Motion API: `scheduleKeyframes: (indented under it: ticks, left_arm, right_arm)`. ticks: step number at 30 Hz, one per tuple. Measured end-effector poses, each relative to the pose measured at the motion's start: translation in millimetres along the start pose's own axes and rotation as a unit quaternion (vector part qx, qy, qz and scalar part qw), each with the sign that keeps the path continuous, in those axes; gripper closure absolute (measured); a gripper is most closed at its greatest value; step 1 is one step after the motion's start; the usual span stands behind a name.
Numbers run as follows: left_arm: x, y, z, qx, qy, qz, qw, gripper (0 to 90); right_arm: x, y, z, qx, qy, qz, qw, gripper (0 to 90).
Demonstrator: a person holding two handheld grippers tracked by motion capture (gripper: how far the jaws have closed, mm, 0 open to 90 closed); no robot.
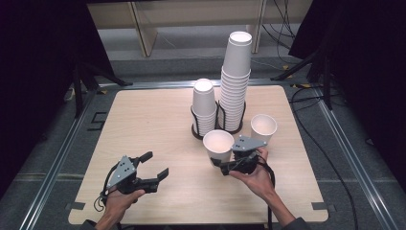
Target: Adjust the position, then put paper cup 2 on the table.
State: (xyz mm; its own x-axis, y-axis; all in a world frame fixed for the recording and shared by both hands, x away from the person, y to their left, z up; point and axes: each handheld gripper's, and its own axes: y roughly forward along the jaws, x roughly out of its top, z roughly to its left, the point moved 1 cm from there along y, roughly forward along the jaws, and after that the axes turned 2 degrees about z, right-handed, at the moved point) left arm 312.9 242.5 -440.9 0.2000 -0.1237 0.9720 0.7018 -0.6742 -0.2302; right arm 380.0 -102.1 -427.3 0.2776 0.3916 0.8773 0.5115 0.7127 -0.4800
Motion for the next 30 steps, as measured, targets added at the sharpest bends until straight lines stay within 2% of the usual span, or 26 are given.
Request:
scheduleKeyframes:
  ticks: [3,7,9,10,12,14,15,16,17,19,20,21,23,24,25,26,27,28,30]
  left_arm:
    - [-0.7,-0.7,1.2,0.003,-0.001,0.002,1.0000,14.6]
    - [-3.1,-1.8,2.5,0.005,-0.002,0.003,1.0000,14.6]
    - [-4.3,-0.5,3.0,0.000,-0.004,-0.004,1.0000,14.6]
    - [-4.7,-0.3,2.9,-0.001,-0.006,-0.005,1.0000,14.6]
    - [-5.0,-1.0,2.9,-0.002,-0.005,-0.005,1.0000,14.6]
    - [-5.0,-2.4,3.1,0.000,-0.003,0.000,1.0000,14.6]
    - [-4.6,-3.6,3.2,0.003,-0.002,0.007,1.0000,14.6]
    - [-4.6,-3.7,3.4,0.003,-0.002,0.005,1.0000,14.6]
    - [-4.6,-3.8,3.7,0.004,-0.002,0.004,1.0000,14.6]
    - [-4.7,-4.0,4.0,0.005,-0.002,0.004,1.0000,14.6]
    - [-5.1,-2.9,4.2,0.003,-0.004,-0.004,1.0000,14.6]
    - [-5.4,-2.2,4.4,0.000,-0.004,-0.008,1.0000,14.6]
    - [-5.0,-3.9,4.1,0.004,-0.002,0.004,1.0000,14.6]
    - [-5.2,-3.8,3.9,0.003,-0.002,0.004,1.0000,14.6]
    - [-5.3,-3.8,4.0,0.002,-0.001,0.005,1.0000,14.6]
    - [-5.5,-3.7,4.0,0.003,-0.002,0.005,1.0000,14.6]
    - [-5.9,-2.9,3.9,0.002,-0.003,0.001,1.0000,14.6]
    - [-6.5,-1.6,4.4,-0.003,-0.003,-0.005,1.0000,14.6]
    - [-6.4,-3.2,4.1,0.002,-0.002,0.008,1.0000,14.6]
  right_arm:
    - [-6.3,-10.3,-7.6,-0.013,0.028,-0.003,0.9995,20.5]
    - [-12.9,-18.1,-13.7,-0.024,0.038,-0.015,0.9989,20.4]
    - [-15.6,-23.1,-16.3,-0.036,0.043,-0.006,0.9984,20.4]
    - [-17.3,-23.9,-18.1,-0.042,0.043,-0.014,0.9981,20.3]
    - [-19.3,-28.3,-20.2,-0.052,0.050,-0.008,0.9974,20.3]
    - [-21.7,-29.9,-22.6,-0.050,0.057,-0.018,0.9970,20.2]
    - [-22.9,-33.4,-22.5,-0.062,0.058,-0.012,0.9963,20.2]
    - [-24.1,-33.6,-25.4,-0.066,0.045,-0.016,0.9967,20.2]
    - [-25.7,-33.9,-26.5,-0.070,0.042,-0.020,0.9965,20.1]
    - [-29.1,-35.6,-26.0,-0.063,0.061,-0.011,0.9961,20.1]
    - [-30.7,-37.0,-27.6,-0.071,0.057,-0.011,0.9958,20.0]
    - [-32.4,-36.9,-27.7,-0.068,0.063,-0.013,0.9956,20.0]
    - [-35.4,-38.3,-29.8,-0.077,0.060,-0.014,0.9951,19.9]
    - [-36.7,-37.8,-30.8,-0.066,0.067,-0.015,0.9955,19.8]
    - [-37.7,-39.3,-34.3,-0.083,0.047,-0.013,0.9954,19.8]
    - [-38.8,-40.3,-34.5,-0.086,0.059,-0.013,0.9945,19.8]
    - [-40.1,-41.1,-36.1,-0.087,0.061,-0.017,0.9942,19.8]
    - [-41.6,-41.6,-36.4,-0.082,0.071,-0.009,0.9941,19.8]
    - [-45.0,-42.3,-40.6,-0.092,0.058,-0.010,0.9940,19.8]
